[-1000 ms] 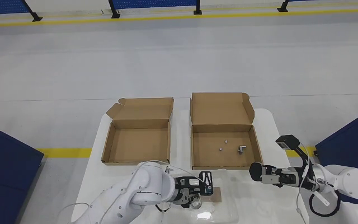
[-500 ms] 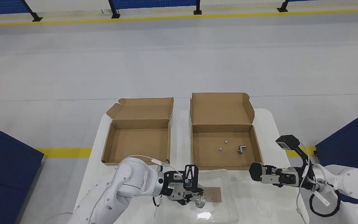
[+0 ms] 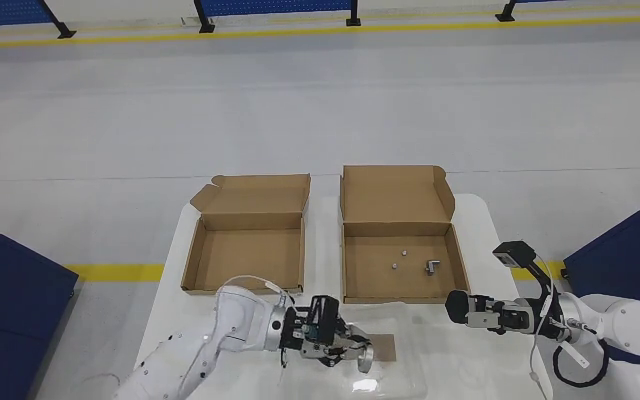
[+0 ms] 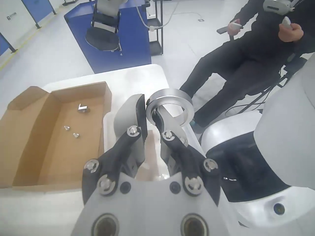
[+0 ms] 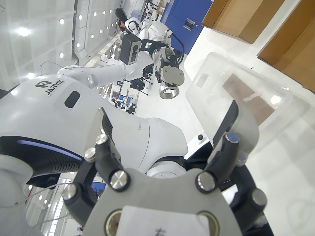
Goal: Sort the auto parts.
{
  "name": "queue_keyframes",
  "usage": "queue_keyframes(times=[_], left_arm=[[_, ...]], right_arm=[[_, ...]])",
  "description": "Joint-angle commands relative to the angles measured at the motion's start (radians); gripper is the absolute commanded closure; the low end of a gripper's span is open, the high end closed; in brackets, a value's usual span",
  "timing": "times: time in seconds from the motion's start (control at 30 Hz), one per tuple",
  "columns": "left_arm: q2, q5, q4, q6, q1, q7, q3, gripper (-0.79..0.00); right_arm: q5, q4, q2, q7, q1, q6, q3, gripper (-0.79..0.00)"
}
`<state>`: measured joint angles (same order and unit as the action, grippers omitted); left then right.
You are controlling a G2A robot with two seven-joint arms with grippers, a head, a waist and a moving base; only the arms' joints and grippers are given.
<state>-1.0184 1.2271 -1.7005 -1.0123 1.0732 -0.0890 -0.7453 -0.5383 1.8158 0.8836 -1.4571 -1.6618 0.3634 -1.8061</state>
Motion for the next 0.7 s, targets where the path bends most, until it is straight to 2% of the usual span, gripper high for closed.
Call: queue_keyframes(times=[0.0,0.07,0.13,0.23,0.37,0.43,0.53,0.67], left_arm=[[0.0,0.0,0.0,0.0,0.0,0.006,0.0,0.0],[0.0,-0.006,-0.002,0.005,0.003,0.0,-0.001,0.0],[0.0,-0.018,-0.003,0.032,0.018,-0.064,-0.023,0.0],[0.001,-0.005,-0.002,0.0,0.041,-0.279,-0.055,0.0],[0.003,0.142,0.026,0.0,0.049,-0.608,-0.055,0.0],[0.002,0.222,0.049,0.01,0.045,-0.725,-0.055,0.0],[0.001,0.277,0.052,0.131,0.039,-0.85,-0.008,0.0],[0.01,0.273,0.068,0.241,-0.003,-0.96,0.073,0.0]], right_arm=[[0.0,0.0,0.0,0.0,0.0,0.0,0.0,-0.785],[0.0,0.0,0.0,0.0,0.0,0.0,0.0,-0.785],[0.0,0.0,0.0,0.0,0.0,0.0,0.0,-0.785],[0.0,0.0,0.0,0.0,0.0,0.0,0.0,-0.785],[0.0,0.0,0.0,0.0,0.0,0.0,0.0,-0.785],[0.0,0.0,0.0,0.0,0.0,0.0,0.0,-0.785],[0.0,0.0,0.0,0.0,0.0,0.0,0.0,-0.785],[0.0,0.0,0.0,0.0,0.0,0.0,0.0,-0.785]])
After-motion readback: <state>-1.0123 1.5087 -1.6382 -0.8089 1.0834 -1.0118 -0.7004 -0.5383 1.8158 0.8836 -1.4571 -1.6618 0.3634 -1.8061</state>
